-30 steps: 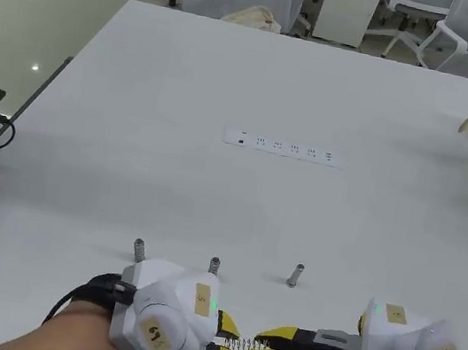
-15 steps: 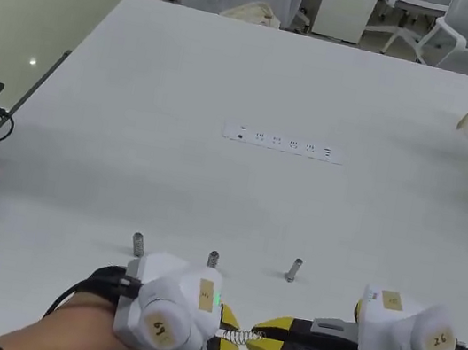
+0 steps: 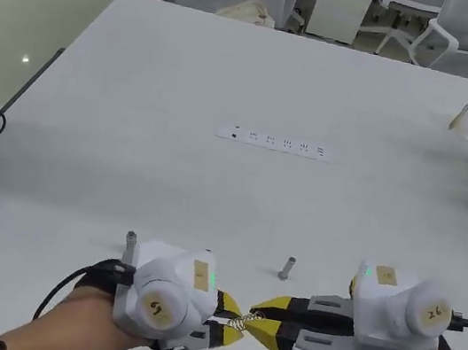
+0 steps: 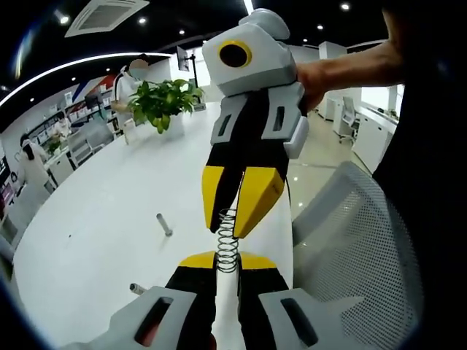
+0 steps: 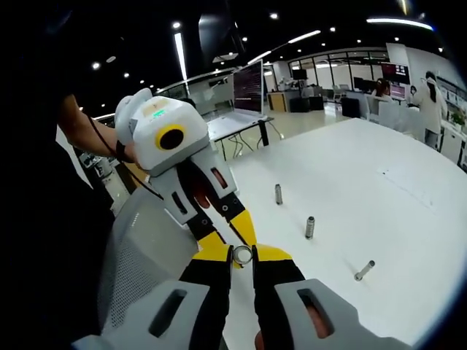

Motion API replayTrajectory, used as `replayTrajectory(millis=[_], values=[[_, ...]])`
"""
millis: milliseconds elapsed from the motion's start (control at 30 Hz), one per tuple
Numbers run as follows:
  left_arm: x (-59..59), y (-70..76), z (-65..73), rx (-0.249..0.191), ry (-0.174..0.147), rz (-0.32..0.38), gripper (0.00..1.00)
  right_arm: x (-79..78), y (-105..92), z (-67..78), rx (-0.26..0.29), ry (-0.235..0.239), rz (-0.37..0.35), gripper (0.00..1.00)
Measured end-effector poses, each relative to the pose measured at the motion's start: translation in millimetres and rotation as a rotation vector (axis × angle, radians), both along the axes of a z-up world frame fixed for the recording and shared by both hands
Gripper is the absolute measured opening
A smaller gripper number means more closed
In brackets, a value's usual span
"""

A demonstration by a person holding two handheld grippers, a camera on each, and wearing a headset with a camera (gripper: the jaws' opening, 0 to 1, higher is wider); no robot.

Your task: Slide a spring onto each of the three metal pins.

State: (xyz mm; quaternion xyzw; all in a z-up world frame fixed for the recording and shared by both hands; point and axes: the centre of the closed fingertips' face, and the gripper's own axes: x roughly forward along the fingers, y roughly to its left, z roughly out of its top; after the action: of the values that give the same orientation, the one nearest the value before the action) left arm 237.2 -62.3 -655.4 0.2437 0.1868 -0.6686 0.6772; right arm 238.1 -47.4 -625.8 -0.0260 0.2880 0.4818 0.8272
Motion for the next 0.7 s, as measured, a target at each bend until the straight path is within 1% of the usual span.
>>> replayTrajectory(millis=[167,267,533,700], values=[[2.1,-6.1,3.7,-0.025,0.010,0.012,0.02,3.8,1.3,5.7,-0.031,-0.016,0.029,0.09],[3.3,-8.6,3.9,-0.031,0.010,0.015,0.02,4.2,1.0,5.6,-0.054,-0.020,0.046,0.09],[4.0,-9.0,5.2,-0.038,0.011,0.017,0.02,3.5,-1.6,3.2,-0.086,-0.018,0.066,0.10],[5.1,-10.7,8.2,-0.051,0.014,0.019,0.02,1.8,-2.6,1.8,-0.116,-0.015,0.092,0.16]])
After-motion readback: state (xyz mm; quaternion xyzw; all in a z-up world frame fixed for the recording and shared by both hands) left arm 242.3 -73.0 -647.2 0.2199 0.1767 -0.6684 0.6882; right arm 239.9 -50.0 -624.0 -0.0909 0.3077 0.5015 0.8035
